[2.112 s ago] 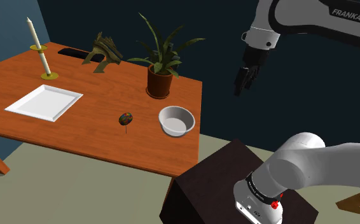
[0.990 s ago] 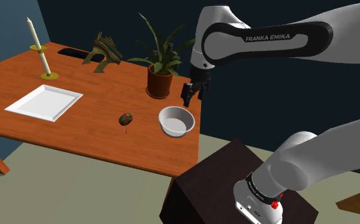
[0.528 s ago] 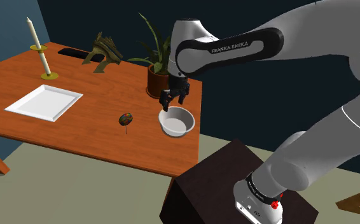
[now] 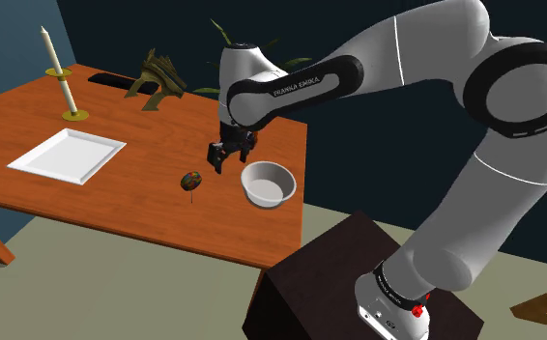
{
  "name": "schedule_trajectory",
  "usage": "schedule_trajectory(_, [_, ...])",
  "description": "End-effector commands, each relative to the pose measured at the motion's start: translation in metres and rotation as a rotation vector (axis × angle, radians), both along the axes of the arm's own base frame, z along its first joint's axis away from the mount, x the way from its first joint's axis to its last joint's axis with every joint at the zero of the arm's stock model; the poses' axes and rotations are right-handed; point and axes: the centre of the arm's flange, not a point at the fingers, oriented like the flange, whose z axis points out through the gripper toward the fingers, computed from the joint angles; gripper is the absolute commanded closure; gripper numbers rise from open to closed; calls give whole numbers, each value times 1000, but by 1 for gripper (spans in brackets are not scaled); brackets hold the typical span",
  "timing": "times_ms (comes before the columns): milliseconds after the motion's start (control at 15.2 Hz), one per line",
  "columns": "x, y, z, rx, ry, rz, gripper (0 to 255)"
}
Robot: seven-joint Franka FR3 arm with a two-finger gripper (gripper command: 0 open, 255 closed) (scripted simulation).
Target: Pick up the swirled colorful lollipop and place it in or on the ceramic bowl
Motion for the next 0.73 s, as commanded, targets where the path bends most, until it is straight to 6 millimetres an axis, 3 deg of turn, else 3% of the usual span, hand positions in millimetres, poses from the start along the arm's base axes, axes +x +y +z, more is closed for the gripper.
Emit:
schedule_trajectory(0, [15, 16, -15, 1, -8, -2, 0])
schedule_trajectory(594, [88, 84, -73, -1, -43, -7, 0])
schedule_trajectory(660, [88, 84, -73, -1, -43, -7, 0])
